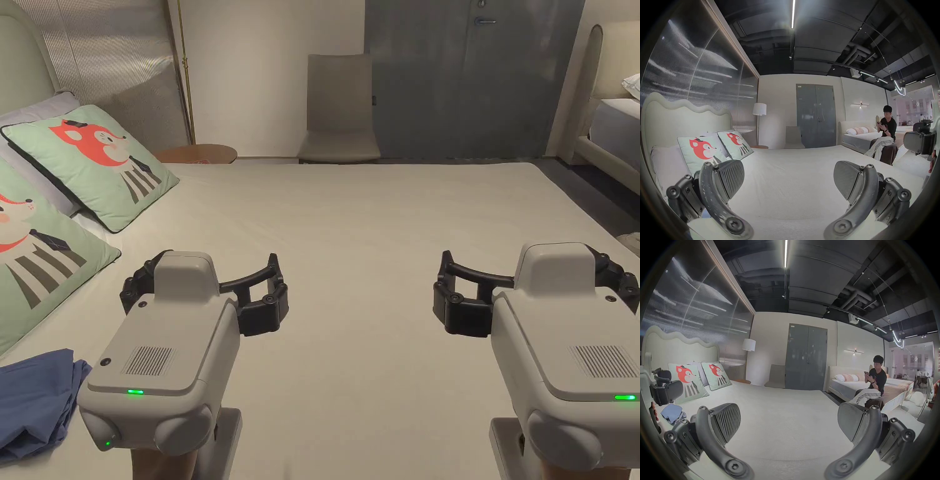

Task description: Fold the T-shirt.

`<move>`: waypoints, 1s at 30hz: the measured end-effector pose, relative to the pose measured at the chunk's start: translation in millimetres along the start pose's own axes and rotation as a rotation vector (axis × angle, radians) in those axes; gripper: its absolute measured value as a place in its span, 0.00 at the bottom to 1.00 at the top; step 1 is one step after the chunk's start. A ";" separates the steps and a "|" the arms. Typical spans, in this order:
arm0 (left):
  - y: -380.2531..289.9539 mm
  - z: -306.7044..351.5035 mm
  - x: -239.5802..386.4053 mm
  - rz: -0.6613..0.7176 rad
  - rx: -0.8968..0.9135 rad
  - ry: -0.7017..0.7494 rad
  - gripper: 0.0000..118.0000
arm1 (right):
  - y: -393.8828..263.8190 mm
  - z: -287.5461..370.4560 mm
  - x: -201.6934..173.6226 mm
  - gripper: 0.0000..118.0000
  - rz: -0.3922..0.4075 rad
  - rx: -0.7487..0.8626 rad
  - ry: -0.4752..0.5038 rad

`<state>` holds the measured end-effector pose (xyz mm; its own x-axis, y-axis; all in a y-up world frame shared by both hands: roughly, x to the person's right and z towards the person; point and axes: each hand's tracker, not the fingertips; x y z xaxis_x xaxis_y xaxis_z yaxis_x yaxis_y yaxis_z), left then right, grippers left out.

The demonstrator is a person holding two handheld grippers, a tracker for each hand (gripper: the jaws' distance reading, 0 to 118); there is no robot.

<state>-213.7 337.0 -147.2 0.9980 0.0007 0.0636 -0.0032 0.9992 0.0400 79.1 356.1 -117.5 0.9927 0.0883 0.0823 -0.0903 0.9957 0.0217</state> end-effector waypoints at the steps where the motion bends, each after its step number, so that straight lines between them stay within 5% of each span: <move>1: 0.1 0.0 -0.3 0.000 -0.001 0.000 0.93 | 0.1 0.0 0.0 1.00 0.000 -0.001 0.000; 30: 0.7 0.9 -3.5 -0.002 0.003 0.010 0.93 | 1.9 1.2 2.5 1.00 -0.008 0.009 -0.004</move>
<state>-217.2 337.6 -146.6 0.9986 -0.0007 0.0538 -0.0016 0.9991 0.0430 81.3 358.2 -116.0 0.9931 0.0799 0.0859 -0.0828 0.9961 0.0309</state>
